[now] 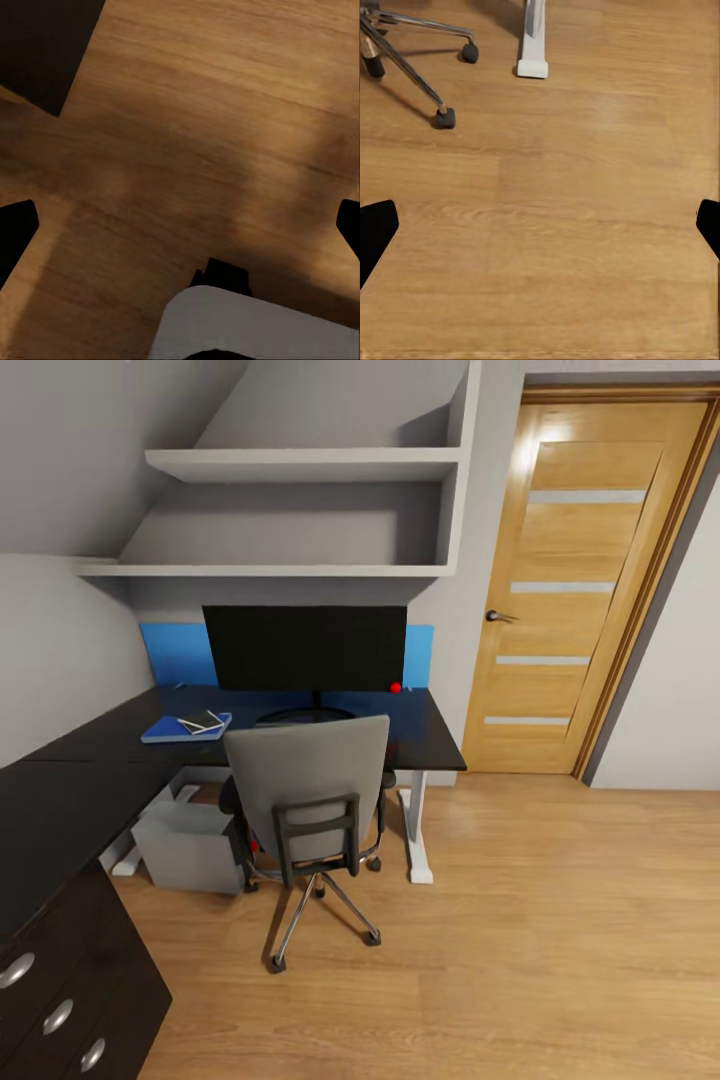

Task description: In the bedroom, organize the workspace by keeping the computer under the desk, ensuring the monitor is on the desk, placing the keyboard on the desk next to the monitor, placing the mouse on the desk next to the keyboard, moving the folder from the swivel chair onto the desk next to the mouse, stacking the notebook on top of the folder with the pen on top of the notebook, and positioning the swivel chair next to the desk.

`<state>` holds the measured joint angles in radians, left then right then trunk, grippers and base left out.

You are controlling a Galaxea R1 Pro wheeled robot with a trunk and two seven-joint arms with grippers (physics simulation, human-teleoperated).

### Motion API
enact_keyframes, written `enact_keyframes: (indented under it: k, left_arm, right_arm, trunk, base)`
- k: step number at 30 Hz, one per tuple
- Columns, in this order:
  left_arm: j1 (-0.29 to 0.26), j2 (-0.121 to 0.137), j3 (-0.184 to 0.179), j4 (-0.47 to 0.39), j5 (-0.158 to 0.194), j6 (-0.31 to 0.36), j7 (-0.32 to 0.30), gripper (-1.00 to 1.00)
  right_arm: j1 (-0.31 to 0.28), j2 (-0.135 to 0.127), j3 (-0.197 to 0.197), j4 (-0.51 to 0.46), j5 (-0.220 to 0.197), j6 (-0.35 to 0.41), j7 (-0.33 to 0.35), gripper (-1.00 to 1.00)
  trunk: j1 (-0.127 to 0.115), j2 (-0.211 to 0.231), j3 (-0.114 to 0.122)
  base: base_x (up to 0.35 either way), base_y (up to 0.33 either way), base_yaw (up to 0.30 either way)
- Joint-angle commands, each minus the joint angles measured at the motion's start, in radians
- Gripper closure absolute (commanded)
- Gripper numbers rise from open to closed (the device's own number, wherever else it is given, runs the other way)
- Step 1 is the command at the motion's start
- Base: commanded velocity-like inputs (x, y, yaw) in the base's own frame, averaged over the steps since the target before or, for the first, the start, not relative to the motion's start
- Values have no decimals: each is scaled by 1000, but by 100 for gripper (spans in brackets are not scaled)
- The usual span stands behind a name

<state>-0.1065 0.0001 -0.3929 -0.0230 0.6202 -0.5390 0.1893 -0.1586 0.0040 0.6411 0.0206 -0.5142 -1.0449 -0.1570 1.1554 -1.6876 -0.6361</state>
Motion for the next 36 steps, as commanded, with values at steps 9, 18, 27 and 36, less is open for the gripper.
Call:
enact_keyframes:
  k: [9,18,27,36]
  left_arm:
    - [50,-13,-11,0,-2,-131,-30,-100]
    - [51,-14,-9,-1,-1,-110,-30,-100]
    - [51,-14,-7,-2,-1,-95,-28,-100]
    - [51,-11,-4,-2,3,-97,-26,-100]
  right_arm:
    - [57,32,8,-3,3,-2,-10,-100]
    - [59,29,7,-8,3,-2,-8,-100]
    - [59,28,9,-5,4,3,-7,-100]
    - [59,28,9,-5,4,3,-7,-100]
  trunk:
    - [-35,63,28]
    - [-69,126,56]
    - [-104,189,84]
    - [-131,238,106]
  base:
    - [0,0,0]
    - [0,0,0]
    - [0,0,0]
    - [0,0,0]
